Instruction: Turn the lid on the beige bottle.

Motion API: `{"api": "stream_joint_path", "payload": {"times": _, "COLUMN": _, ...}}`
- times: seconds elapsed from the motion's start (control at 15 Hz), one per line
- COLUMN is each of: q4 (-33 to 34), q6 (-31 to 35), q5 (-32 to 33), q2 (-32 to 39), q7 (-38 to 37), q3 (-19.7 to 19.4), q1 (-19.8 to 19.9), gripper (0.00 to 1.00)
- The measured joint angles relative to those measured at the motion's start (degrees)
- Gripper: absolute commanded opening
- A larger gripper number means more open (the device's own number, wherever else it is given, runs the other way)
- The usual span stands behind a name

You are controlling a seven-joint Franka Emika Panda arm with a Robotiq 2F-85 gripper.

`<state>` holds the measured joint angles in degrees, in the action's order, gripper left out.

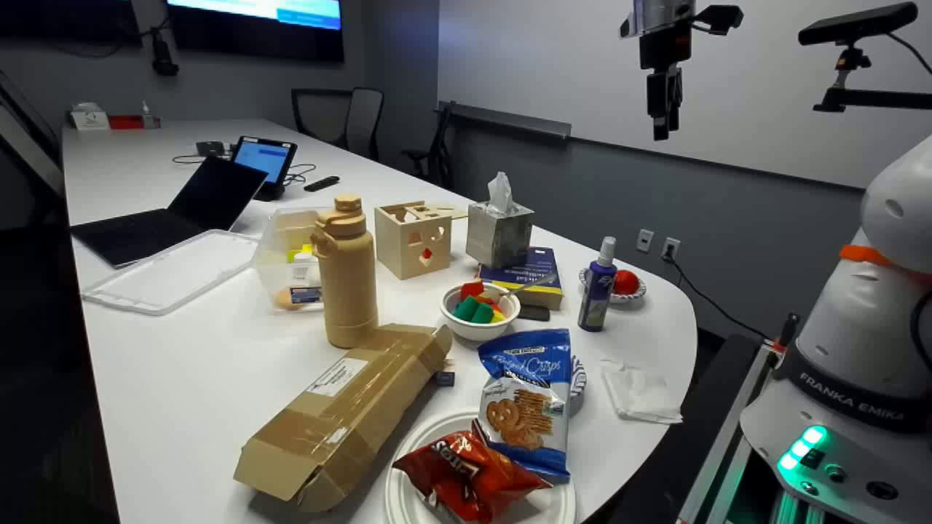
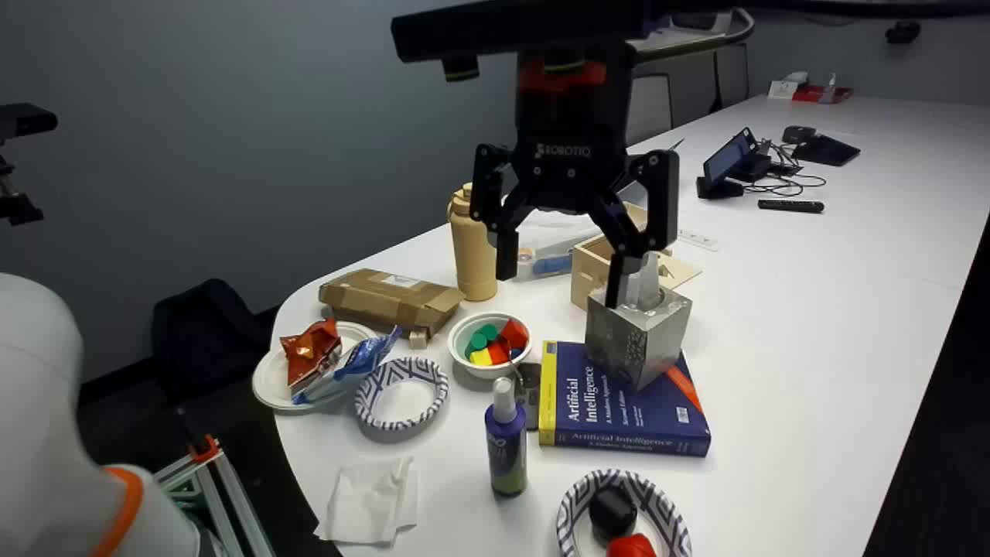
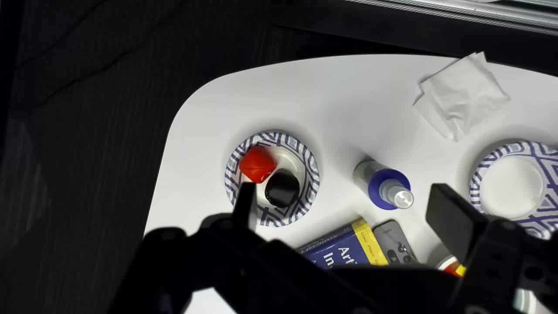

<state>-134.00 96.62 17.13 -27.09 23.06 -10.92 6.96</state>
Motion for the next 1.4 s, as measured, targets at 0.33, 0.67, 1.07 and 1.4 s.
{"api": "stream_joint_path", "payload": {"times": 0.33, "q4": 0.0, "q6": 0.0, "q5": 0.0, "q2": 0.0, "q7": 0.0, "q3": 0.0, "q1": 0.0, "gripper": 1.00}}
{"api": "stream_joint_path", "payload": {"times": 0.67, "q4": 0.0, "q6": 1.3, "q5": -0.3, "q2": 0.4, "q7": 0.0, "q3": 0.1, "q1": -0.6, "gripper": 1.00}}
{"api": "stream_joint_path", "payload": {"times": 1.07, "q4": 1.6, "q6": 13.7, "q5": -5.2, "q2": 6.4, "q7": -1.4, "q3": 5.6, "q1": -7.7, "gripper": 1.00}}
{"api": "stream_joint_path", "payload": {"times": 1.4, "q4": 8.5, "q6": 19.4, "q5": -9.2, "q2": 17.0, "q7": 0.3, "q3": 11.6, "q1": -13.7, "gripper": 1.00}}
